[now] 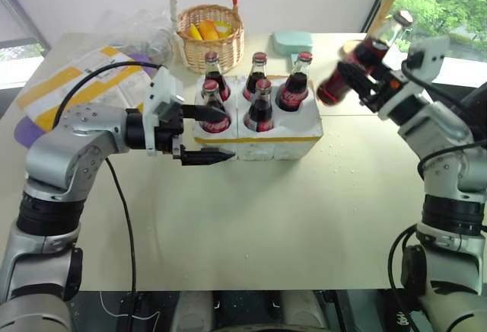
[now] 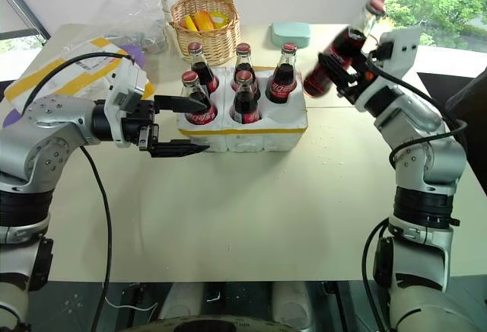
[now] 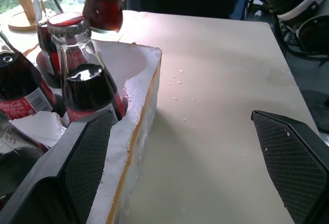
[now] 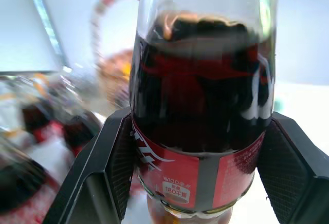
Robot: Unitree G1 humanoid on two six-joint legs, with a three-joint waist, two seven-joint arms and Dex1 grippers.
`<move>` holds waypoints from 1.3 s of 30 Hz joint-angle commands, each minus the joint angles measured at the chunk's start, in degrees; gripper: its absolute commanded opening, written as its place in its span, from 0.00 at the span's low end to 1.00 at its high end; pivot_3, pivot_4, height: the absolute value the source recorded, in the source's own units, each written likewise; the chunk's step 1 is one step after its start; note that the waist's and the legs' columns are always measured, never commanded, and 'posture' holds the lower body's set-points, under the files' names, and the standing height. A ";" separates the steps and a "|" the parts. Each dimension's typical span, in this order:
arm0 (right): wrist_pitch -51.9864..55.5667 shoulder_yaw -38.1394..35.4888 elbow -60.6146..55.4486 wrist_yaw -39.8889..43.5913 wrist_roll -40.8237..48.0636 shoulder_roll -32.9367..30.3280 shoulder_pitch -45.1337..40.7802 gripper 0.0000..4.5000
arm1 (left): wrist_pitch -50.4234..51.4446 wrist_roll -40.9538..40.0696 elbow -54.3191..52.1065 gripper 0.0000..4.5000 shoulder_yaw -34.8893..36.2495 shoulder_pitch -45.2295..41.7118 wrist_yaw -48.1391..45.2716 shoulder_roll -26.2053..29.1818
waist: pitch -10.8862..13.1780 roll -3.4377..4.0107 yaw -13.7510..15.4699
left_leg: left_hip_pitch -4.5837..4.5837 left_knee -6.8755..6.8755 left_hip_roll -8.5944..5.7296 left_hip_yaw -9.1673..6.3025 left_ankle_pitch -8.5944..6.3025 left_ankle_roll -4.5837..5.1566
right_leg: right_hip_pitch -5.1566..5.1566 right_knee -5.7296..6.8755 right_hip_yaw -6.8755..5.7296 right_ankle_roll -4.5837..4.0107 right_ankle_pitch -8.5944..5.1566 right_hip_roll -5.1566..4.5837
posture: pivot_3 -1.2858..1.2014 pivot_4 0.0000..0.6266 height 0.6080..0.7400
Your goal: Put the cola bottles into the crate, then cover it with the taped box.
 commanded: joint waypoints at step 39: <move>5.75 8.65 -3.12 16.62 -4.65 -7.11 0.94 0.99 | -0.61 0.82 -3.63 1.00 12.87 8.56 12.83 4.23 | 0.00 -0.02 0.11 | 0.00 0.05 0.00 -0.05 0.00 0.00 | 0.02 0.00 0.00 -0.01 0.01 -0.02 | 0.52 0.24 1.00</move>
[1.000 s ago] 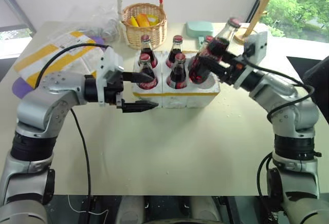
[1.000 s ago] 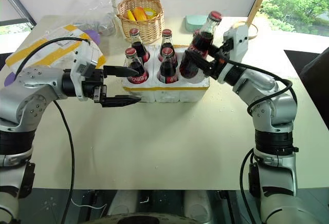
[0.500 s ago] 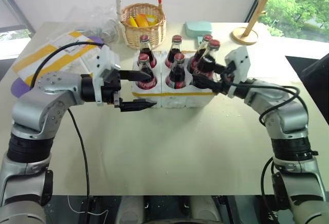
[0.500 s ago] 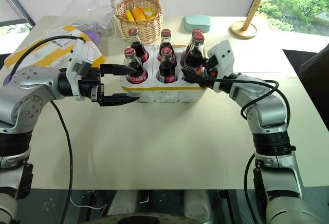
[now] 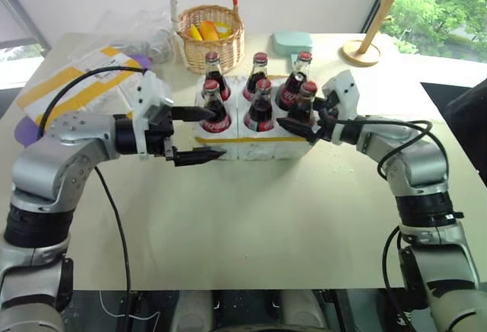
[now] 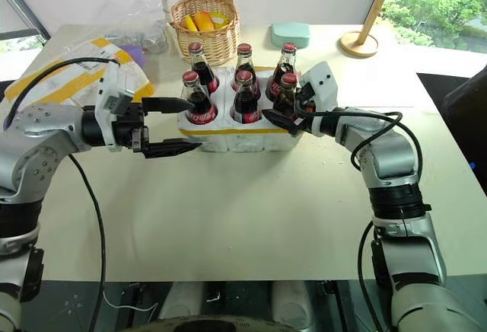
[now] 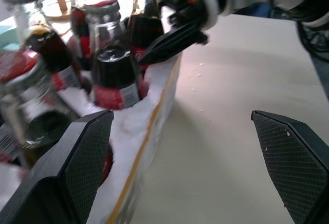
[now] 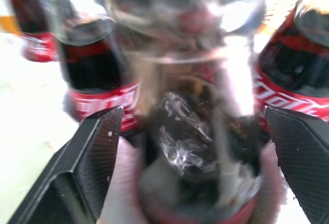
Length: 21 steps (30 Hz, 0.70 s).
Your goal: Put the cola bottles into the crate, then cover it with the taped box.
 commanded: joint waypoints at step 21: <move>16.77 -25.74 -22.46 12.29 35.84 -20.37 7.27 0.99 | -39.09 51.66 39.51 1.00 8.81 21.14 40.90 15.46 | -0.04 -0.05 0.37 | 0.03 -0.13 0.05 -0.09 -0.31 0.43 | -0.10 -0.03 -0.25 -0.34 -0.03 -0.58 | 0.52 0.24 1.00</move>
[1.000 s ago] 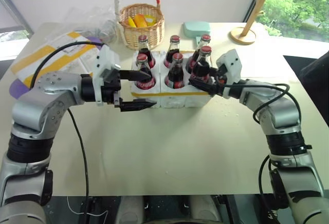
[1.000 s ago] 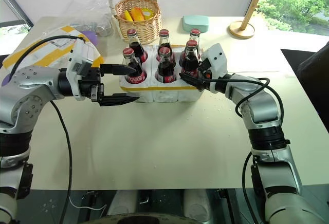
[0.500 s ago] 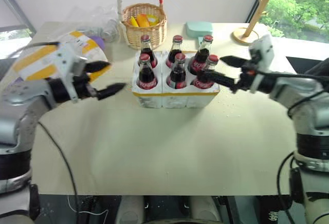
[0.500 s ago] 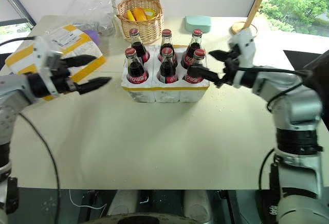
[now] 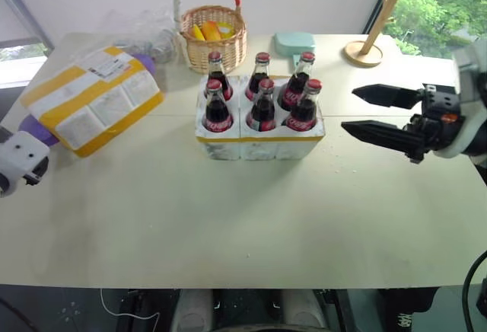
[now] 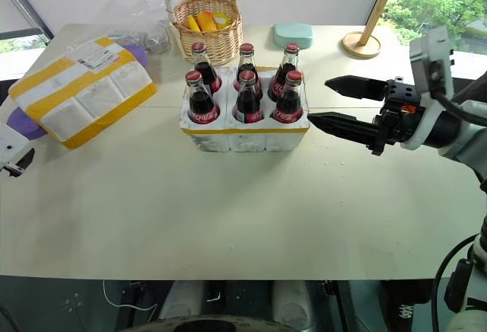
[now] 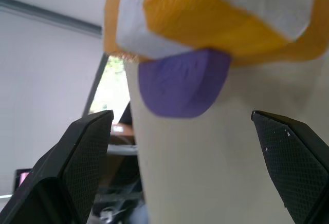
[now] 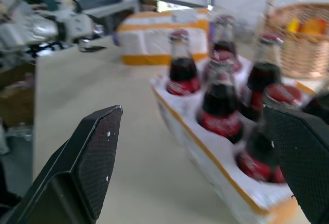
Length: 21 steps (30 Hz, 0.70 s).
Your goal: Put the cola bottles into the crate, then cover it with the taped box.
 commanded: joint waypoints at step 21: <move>-1.06 -3.32 -1.90 -7.79 15.23 -4.23 -3.46 0.99 | -20.74 11.83 49.99 1.00 -21.62 -36.02 14.72 -5.02 | -0.18 -0.45 -0.21 | -0.04 0.09 -0.15 0.72 -0.16 0.31 | -0.06 0.02 -0.38 0.24 0.14 -0.29 | 0.52 0.24 1.00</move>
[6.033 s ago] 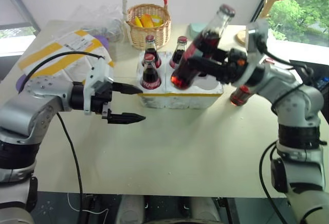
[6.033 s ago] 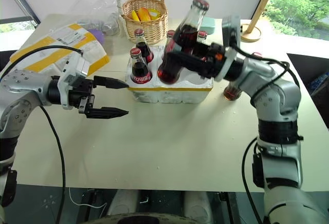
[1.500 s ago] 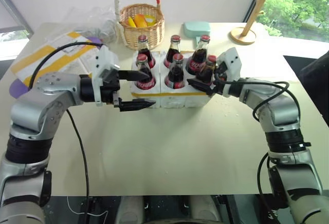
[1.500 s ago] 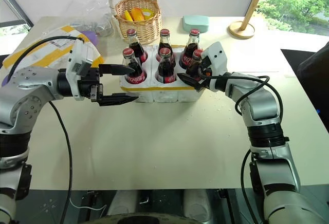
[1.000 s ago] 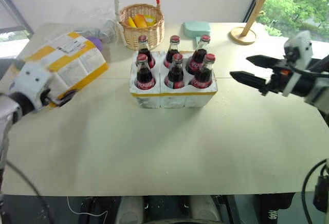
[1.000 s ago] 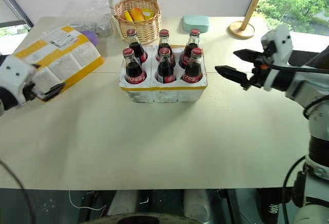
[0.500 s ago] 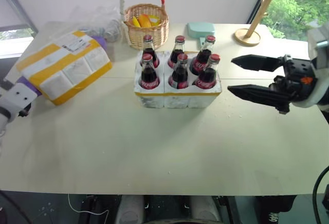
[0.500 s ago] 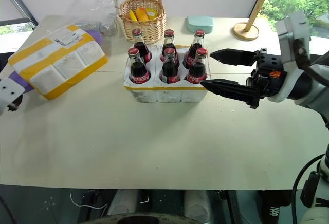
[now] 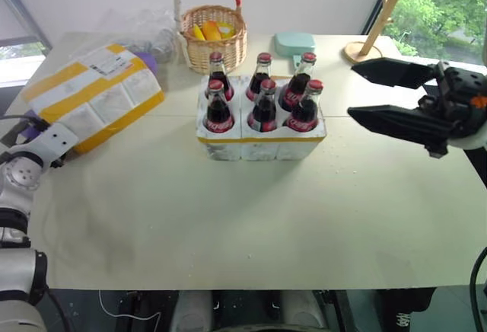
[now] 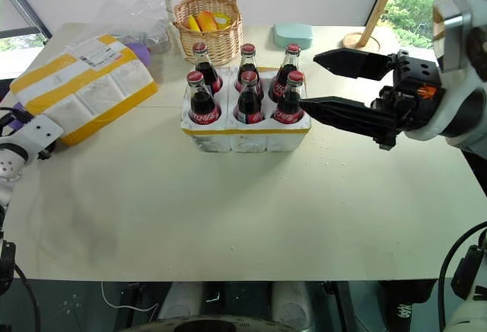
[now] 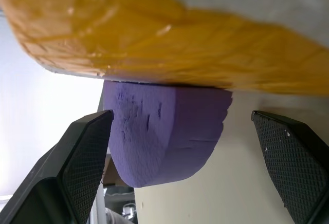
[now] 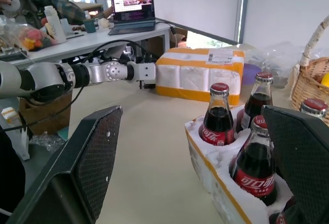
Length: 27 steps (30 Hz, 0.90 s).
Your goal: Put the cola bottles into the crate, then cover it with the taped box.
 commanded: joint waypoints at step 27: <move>-7.14 -3.69 -1.08 6.38 -8.40 -5.17 14.15 1.00 | -13.47 -10.53 -20.41 0.16 2.74 -18.35 -13.49 2.91 | -0.01 -0.58 1.30 | -0.02 0.08 -0.03 0.05 -0.02 0.04 | 0.04 -0.02 0.00 0.00 0.00 -0.01 | 0.52 0.24 1.00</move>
